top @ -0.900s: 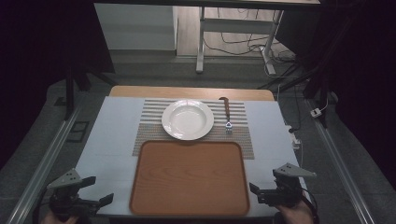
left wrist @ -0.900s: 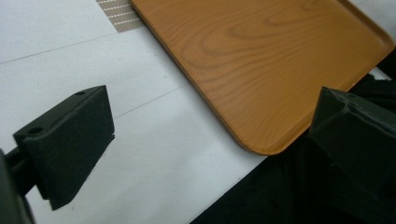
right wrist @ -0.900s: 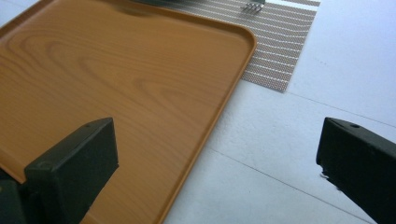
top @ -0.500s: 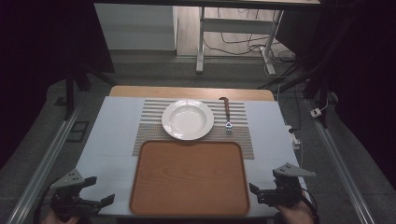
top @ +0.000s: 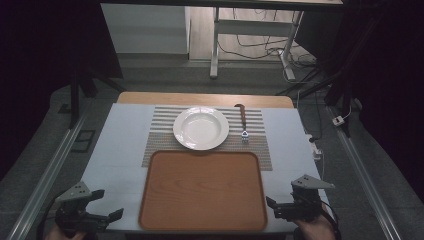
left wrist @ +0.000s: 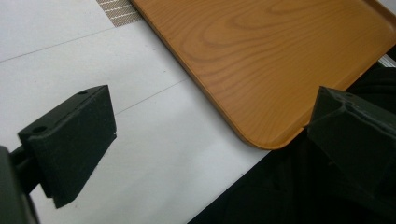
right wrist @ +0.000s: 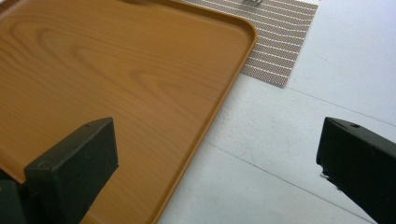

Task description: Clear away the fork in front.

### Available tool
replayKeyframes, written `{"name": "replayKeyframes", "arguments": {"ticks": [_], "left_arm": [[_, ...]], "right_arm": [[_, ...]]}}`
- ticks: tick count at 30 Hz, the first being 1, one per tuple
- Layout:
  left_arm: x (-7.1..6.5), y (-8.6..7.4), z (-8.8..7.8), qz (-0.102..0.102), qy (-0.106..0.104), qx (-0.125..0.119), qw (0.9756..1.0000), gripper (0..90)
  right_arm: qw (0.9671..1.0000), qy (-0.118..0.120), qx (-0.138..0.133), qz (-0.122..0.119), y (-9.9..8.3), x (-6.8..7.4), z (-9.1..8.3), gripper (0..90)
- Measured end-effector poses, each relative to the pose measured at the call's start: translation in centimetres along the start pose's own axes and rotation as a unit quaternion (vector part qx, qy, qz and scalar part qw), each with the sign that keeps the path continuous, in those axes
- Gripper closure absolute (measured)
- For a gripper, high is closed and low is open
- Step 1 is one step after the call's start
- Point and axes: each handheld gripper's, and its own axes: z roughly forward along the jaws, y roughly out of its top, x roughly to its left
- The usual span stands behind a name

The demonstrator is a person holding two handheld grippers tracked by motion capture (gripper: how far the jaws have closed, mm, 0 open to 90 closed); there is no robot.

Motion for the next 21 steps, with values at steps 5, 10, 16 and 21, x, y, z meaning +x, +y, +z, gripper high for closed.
{"name": "replayKeyframes", "arguments": {"ticks": [5, 10, 16, 21], "left_arm": [[0.04, 0.07, 0.08, -0.001, -0.002, 0.002, 1.0, 1.2], [0.12, 0.05, 0.05, -0.005, -0.003, 0.001, 1.0, 1.3], [0.21, 0.01, -0.03, -0.009, -0.005, -0.002, 0.9999, 1.2], [0.2, 0.0, -0.04, -0.01, -0.003, -0.003, 0.9999, 1.1]], "right_arm": [[1.0, 0.004, 0.002, -0.001, 0.08, 0.05, 0.07, 0.0], [0.9999, 0.011, 0.0, -0.004, 0.29, 0.13, 0.2, 0.0], [0.9998, 0.015, 0.003, -0.011, 0.52, 0.38, 0.52, 0.0], [0.9997, 0.02, 0.001, -0.014, 0.63, 0.45, 0.81, 0.0]]}}
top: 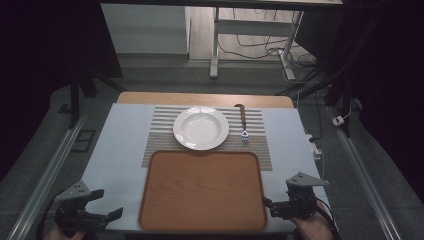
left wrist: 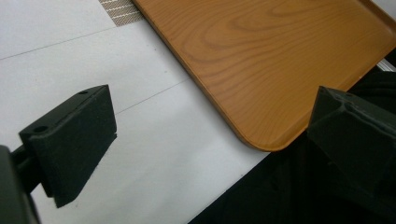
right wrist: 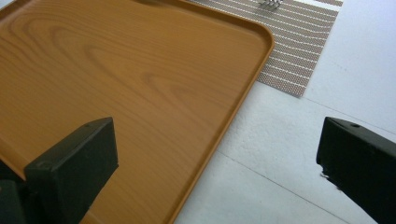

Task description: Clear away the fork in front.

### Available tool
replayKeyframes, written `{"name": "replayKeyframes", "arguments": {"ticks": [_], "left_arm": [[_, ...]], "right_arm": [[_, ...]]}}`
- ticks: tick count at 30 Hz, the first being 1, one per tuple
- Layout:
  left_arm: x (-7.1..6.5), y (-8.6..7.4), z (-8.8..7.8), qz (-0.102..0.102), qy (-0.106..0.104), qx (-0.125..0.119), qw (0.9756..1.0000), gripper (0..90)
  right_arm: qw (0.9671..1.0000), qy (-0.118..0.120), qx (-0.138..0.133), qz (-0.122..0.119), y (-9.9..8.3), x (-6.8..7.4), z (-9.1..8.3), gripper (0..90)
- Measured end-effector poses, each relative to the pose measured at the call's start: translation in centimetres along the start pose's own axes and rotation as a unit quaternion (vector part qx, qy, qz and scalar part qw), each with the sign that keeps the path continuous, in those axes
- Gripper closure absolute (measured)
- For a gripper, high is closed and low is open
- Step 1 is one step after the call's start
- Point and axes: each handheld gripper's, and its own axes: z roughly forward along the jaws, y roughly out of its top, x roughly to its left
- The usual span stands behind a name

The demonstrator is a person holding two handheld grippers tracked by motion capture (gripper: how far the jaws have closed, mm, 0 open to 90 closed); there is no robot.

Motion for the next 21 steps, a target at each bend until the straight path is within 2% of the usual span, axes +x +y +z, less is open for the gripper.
{"name": "replayKeyframes", "arguments": {"ticks": [16, 21], "left_arm": [[0.1, 0.0, 0.0, -0.002, 0.002, -0.001, 1.0, 0.3], [0.1, 0.0, 0.0, -0.003, 0.003, -0.001, 1.0, 0.3]], "right_arm": [[0.9994, 0.012, 0.02, -0.024, 1.3, 0.3, 1.6, 0.0], [0.9989, 0.034, 0.032, -0.011, 1.8, 0.2, 2.7, 0.0]]}}
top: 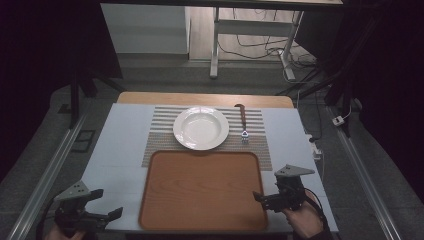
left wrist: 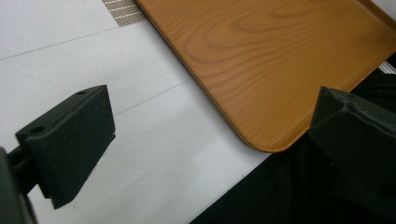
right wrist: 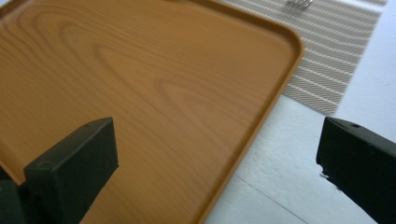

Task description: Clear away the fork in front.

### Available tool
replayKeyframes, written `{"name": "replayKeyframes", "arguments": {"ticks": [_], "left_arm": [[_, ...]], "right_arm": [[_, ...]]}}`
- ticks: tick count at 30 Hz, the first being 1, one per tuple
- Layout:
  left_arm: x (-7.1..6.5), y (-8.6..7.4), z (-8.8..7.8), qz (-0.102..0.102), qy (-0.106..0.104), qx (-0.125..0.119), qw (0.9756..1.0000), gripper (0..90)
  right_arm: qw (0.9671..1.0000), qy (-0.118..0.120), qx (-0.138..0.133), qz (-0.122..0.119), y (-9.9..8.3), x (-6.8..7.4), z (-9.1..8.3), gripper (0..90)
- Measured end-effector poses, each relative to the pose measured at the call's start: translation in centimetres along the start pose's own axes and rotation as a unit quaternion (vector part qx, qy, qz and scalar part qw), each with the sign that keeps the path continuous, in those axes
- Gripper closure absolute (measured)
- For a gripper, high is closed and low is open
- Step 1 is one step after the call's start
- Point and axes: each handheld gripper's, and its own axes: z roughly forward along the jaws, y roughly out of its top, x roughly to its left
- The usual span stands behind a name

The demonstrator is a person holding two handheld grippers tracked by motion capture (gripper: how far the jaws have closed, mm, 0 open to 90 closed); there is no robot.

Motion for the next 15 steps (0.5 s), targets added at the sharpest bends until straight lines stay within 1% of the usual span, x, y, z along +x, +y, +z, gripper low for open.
{"name": "replayKeyframes", "arguments": {"ticks": [1, 5, 6, 7, 8, 9, 10, 12, 13, 14, 15], "left_arm": [[0.0, 0.0, 0.0, 0.0, 0.0, 0.0, 1.0, 0.3], [0.0, 0.0, 0.0, -0.002, 0.001, 0.001, 1.0, 0.2], [0.0, 0.0, 0.0, -0.001, 0.002, 0.001, 1.0, 0.2], [0.0, 0.0, 0.0, -0.001, 0.002, 0.001, 1.0, 0.2], [0.0, 0.0, 0.0, -0.002, 0.001, 0.001, 1.0, 0.2], [0.0, 0.0, 0.0, -0.002, 0.002, 0.001, 1.0, 0.2], [0.0, 0.0, 0.0, -0.002, 0.001, 0.001, 1.0, 0.2], [0.0, 0.0, 0.0, -0.002, 0.001, 0.001, 1.0, 0.3], [0.0, 0.0, 0.0, -0.002, 0.001, 0.001, 1.0, 0.3], [0.0, 0.0, 0.0, -0.002, 0.001, 0.001, 1.0, 0.3], [0.0, 0.0, 0.0, -0.002, 0.001, 0.001, 1.0, 0.3]], "right_arm": [[1.0, 0.0, 0.004, 0.001, 0.1, 0.0, 0.2, 0.0], [0.9997, -0.01, 0.016, -0.015, 0.8, 0.0, 0.8, 0.0], [0.9993, -0.018, 0.021, -0.025, 1.2, 0.0, 1.2, 0.0], [0.9993, -0.018, 0.021, -0.025, 1.2, 0.0, 1.2, 0.0], [0.9988, -0.021, 0.026, -0.034, 1.3, 0.1, 1.4, 0.0], [0.9976, -0.031, 0.037, -0.049, 1.6, 0.2, 1.9, 0.0], [0.9976, -0.031, 0.037, -0.049, 1.6, 0.2, 1.9, 0.0], [0.9957, -0.044, 0.047, -0.066, 1.9, 0.3, 2.7, 0.0], [0.9957, -0.044, 0.047, -0.066, 1.9, 0.3, 2.7, 0.0], [0.994, -0.054, 0.054, -0.079, 2.2, 0.2, 3.2, 0.0], [0.994, -0.054, 0.054, -0.079, 2.2, 0.2, 3.2, 0.0]]}}
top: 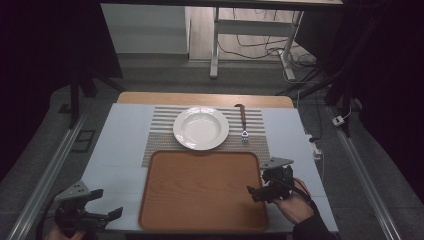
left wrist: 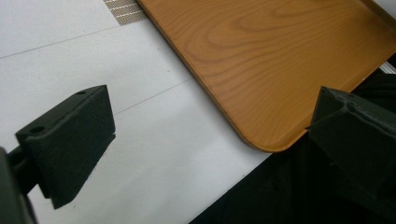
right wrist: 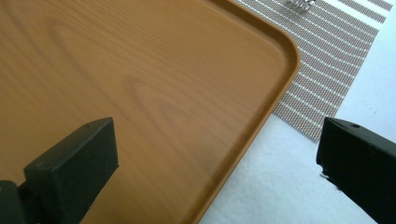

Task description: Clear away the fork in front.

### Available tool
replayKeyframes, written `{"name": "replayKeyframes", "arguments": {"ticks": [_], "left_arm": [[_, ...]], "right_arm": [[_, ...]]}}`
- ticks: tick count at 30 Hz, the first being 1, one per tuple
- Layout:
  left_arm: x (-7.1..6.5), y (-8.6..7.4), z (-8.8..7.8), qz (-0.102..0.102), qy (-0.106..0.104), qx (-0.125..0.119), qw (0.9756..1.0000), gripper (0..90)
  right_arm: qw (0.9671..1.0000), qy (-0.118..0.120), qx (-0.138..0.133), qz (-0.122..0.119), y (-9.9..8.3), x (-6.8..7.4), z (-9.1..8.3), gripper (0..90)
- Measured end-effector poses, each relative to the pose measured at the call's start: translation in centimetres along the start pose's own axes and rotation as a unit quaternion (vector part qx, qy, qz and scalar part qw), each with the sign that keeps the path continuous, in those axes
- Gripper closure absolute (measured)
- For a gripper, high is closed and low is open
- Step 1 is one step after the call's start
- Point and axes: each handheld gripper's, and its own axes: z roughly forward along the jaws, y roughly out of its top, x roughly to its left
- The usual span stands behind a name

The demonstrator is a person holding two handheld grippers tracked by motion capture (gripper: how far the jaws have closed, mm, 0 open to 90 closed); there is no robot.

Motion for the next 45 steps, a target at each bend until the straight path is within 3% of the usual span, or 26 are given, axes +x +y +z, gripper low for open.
{"name": "replayKeyframes", "arguments": {"ticks": [12, 13, 18, 21, 38, 45], "left_arm": [[0.0, 0.0, 0.0, -0.001, -0.001, 0.001, 1.0, 0.3], [0.0, 0.0, 0.0, -0.001, -0.001, 0.001, 1.0, 0.3], [0.0, 0.0, 0.0, -0.001, -0.001, 0.001, 1.0, 0.3], [0.0, 0.0, 0.0, -0.001, -0.002, 0.0, 1.0, 0.3], [0.0, 0.0, 0.0, 0.001, -0.003, 0.002, 1.0, 0.5], [0.0, 0.0, 0.0, 0.003, -0.002, 0.002, 1.0, 0.6]], "right_arm": [[0.9977, -0.036, 0.018, -0.054, 1.4, -0.4, 1.8, 0.0], [0.9963, -0.045, 0.022, -0.069, 1.8, -0.4, 2.2, 0.0], [0.9938, -0.056, 0.029, -0.091, 2.4, -0.4, 3.0, 0.0], [0.9905, -0.072, 0.037, -0.112, 3.1, -0.5, 3.9, 0.0], [0.9803, -0.105, 0.051, -0.16, 6.1, -1.8, 6.4, 0.0], [0.9729, -0.129, 0.056, -0.183, 7.7, -2.7, 7.5, 0.0]]}}
